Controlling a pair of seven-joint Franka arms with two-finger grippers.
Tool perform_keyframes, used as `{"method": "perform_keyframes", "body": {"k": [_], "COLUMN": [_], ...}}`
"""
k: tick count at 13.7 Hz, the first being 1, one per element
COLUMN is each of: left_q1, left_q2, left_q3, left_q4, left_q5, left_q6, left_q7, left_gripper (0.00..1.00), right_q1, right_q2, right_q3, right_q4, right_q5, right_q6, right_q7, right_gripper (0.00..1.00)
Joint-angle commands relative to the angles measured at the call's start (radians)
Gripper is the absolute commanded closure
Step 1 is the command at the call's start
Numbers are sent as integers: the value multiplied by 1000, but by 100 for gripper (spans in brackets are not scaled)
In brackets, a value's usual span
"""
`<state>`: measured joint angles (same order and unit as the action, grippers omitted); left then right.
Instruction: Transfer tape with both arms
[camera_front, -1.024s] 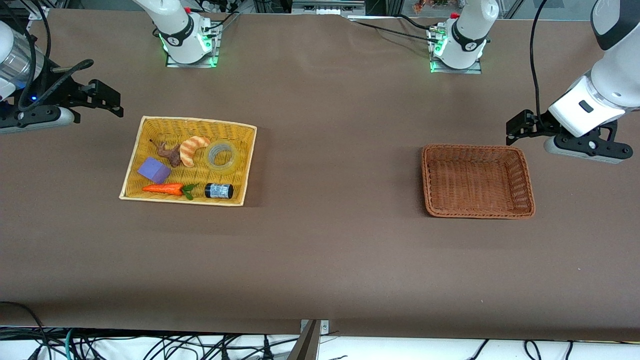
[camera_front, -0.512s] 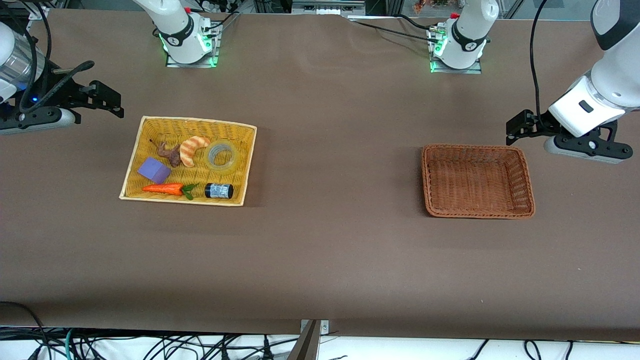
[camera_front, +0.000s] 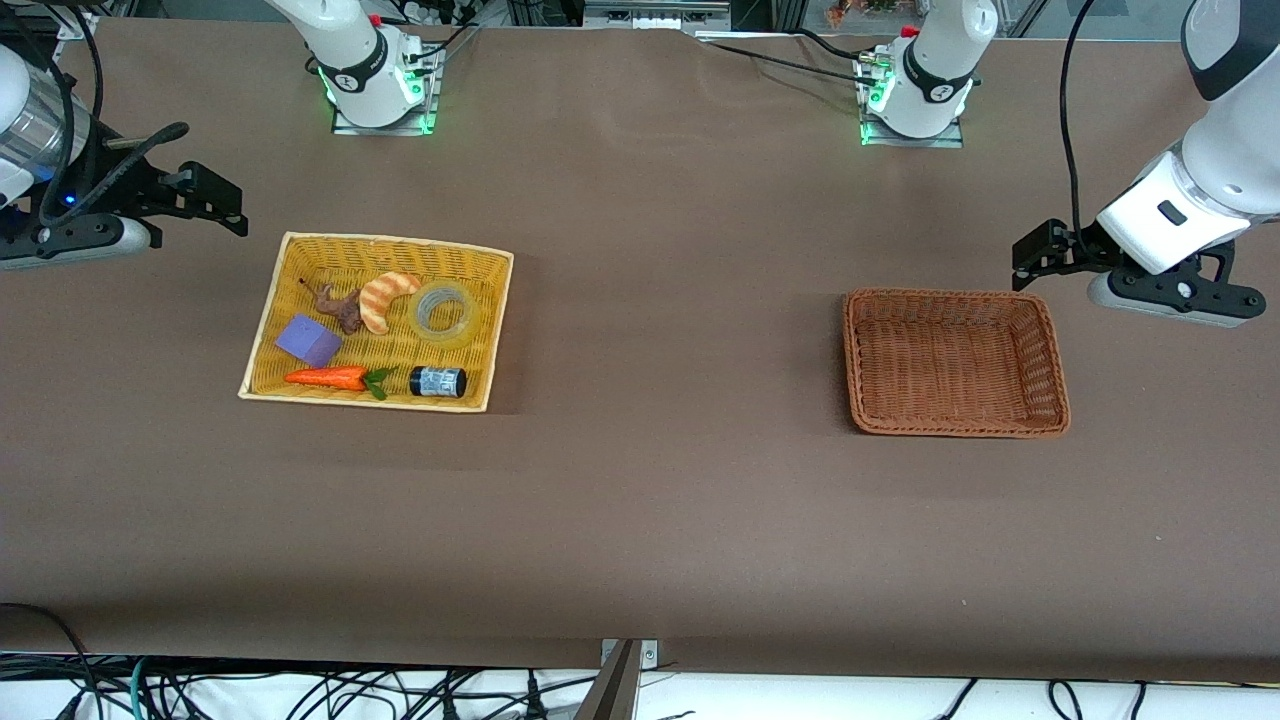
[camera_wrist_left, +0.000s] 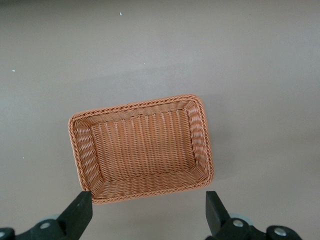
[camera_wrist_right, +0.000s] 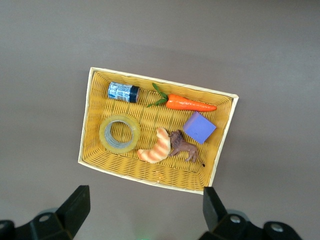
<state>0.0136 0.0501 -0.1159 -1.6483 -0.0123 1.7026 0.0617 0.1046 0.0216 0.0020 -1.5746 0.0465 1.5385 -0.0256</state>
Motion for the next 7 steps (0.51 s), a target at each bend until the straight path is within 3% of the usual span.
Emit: {"method": "perform_keyframes", "body": {"k": [1, 7], "left_q1": [2, 2], "left_q2": [10, 10], "left_q3": [1, 2], "left_q4": [22, 22], "left_q5": [-6, -6], "left_q6": [-9, -9], "left_q7": [7, 7], "left_gripper": [0, 0], "right_q1": [-8, -8], "right_q2": [6, 6], "right_q3": [1, 1], "right_q4": [15, 15], "right_q5": [16, 15], "right_q6": [-4, -8], "right_q7": [-10, -7], "right_gripper": [0, 0]}}
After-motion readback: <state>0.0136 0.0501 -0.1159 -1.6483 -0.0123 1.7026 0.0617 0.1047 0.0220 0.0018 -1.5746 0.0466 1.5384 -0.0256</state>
